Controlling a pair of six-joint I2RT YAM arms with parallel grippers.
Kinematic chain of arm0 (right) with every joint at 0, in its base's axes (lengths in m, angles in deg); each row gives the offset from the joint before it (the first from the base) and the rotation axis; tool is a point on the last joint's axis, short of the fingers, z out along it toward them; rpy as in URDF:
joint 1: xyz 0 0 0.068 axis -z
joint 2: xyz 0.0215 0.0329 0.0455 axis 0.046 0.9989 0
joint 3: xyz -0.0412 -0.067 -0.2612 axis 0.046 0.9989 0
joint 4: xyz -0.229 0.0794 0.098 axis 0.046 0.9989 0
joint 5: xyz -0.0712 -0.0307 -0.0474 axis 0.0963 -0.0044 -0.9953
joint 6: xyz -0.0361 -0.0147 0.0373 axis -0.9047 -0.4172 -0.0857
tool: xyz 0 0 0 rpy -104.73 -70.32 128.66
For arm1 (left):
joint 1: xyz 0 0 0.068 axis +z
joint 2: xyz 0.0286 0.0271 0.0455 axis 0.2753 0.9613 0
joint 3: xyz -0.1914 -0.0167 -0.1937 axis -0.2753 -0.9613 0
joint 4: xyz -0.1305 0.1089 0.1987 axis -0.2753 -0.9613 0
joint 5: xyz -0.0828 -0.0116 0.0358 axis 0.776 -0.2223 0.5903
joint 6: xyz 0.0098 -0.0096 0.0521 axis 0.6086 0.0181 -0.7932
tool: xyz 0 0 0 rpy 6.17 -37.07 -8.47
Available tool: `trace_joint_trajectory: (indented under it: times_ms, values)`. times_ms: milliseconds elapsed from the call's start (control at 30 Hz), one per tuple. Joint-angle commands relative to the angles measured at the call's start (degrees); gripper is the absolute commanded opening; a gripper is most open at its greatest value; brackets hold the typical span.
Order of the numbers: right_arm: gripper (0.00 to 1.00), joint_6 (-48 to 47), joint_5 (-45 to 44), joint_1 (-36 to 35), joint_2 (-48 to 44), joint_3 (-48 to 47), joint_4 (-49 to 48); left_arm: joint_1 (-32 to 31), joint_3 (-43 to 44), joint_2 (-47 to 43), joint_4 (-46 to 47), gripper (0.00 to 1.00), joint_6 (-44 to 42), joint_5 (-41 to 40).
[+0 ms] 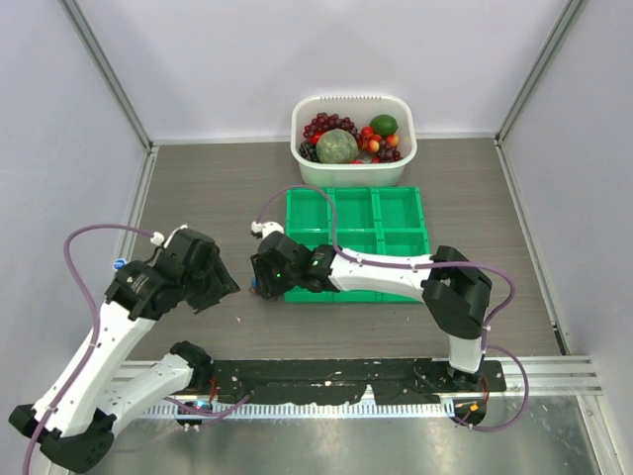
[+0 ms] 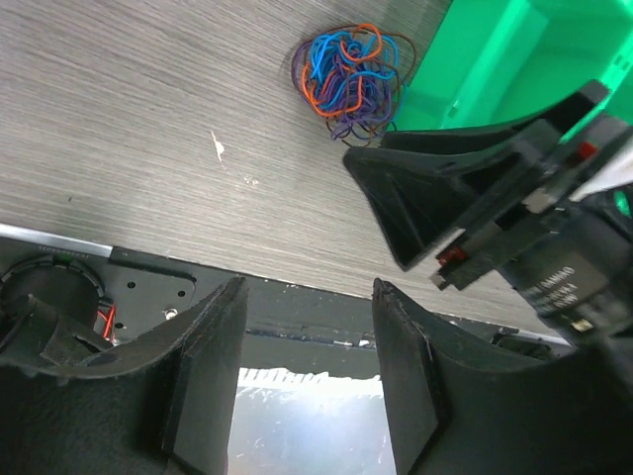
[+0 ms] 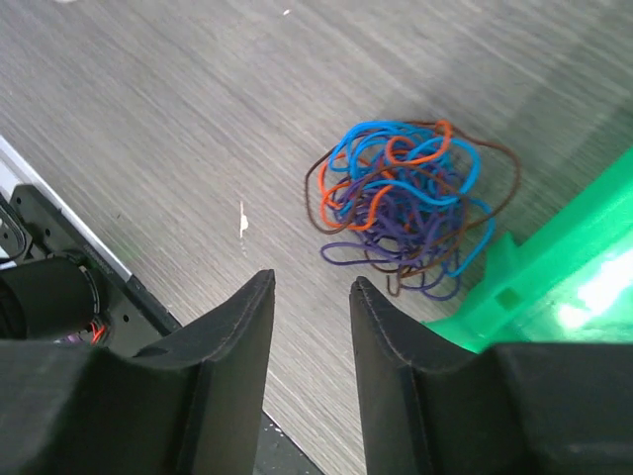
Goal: Untangle the cables
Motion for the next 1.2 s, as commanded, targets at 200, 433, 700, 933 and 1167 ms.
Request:
trace_joint_trajectory:
  times_ms: [200,433,700,933,1167]
  values:
    - [0.28,3.83,-0.13,4.67,-8.36,1.83,-3.38,15.13,-11.02,3.54,16.81,0.53,-7.55,18.05]
    - [0.22,4.35,9.08,4.85,-9.33,4.03,-3.73,17.62,-16.22,10.39,31.07,0.53,-7.90,21.87]
    - [0.22,3.39,12.08,5.03,-8.10,2.63,-1.19,18.50,-13.15,25.25,34.50,0.45,-18.70,18.09]
    - [0.22,2.24,14.45,5.20,-6.78,2.10,0.14,18.50,-13.67,30.09,36.96,0.50,-24.25,20.63]
    - [0.21,1.02,16.39,5.46,-3.79,-0.53,0.23,18.50,-13.50,32.90,37.76,0.47,-26.44,20.20]
